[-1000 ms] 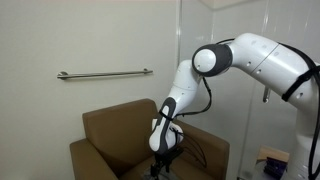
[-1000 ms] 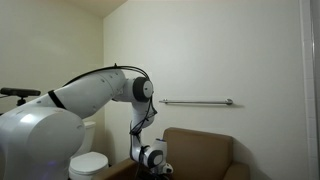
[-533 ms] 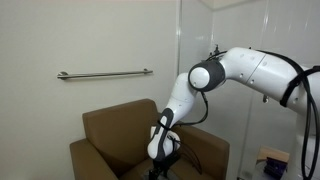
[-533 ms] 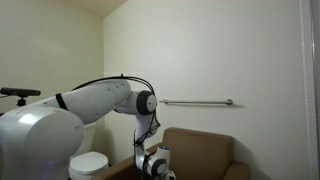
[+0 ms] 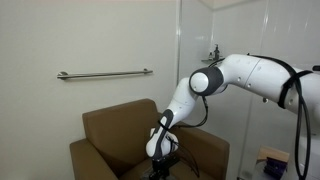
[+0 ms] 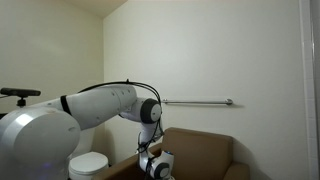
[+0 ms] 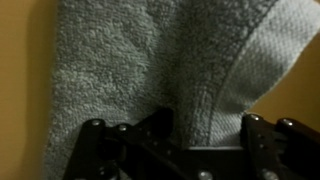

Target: Wipe the couch with the cloth

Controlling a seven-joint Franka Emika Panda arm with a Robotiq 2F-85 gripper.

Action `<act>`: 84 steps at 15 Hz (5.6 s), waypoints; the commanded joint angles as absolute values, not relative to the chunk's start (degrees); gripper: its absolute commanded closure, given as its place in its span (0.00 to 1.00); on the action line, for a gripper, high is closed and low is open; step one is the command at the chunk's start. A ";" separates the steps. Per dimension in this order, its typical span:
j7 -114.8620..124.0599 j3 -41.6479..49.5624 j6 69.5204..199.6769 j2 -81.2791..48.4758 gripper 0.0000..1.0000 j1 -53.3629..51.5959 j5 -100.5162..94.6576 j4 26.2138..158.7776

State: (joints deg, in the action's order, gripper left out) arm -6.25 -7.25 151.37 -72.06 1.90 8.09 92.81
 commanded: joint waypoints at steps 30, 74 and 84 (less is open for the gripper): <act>3.91 -9.85 110.84 -86.66 0.94 -12.29 8.01 54.95; 3.52 0.81 113.58 -84.85 0.96 -5.27 4.22 65.63; 2.81 3.25 114.36 -84.16 0.96 5.92 5.58 67.54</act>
State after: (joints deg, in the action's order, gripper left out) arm 3.10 3.01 112.48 -84.16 2.72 5.97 65.75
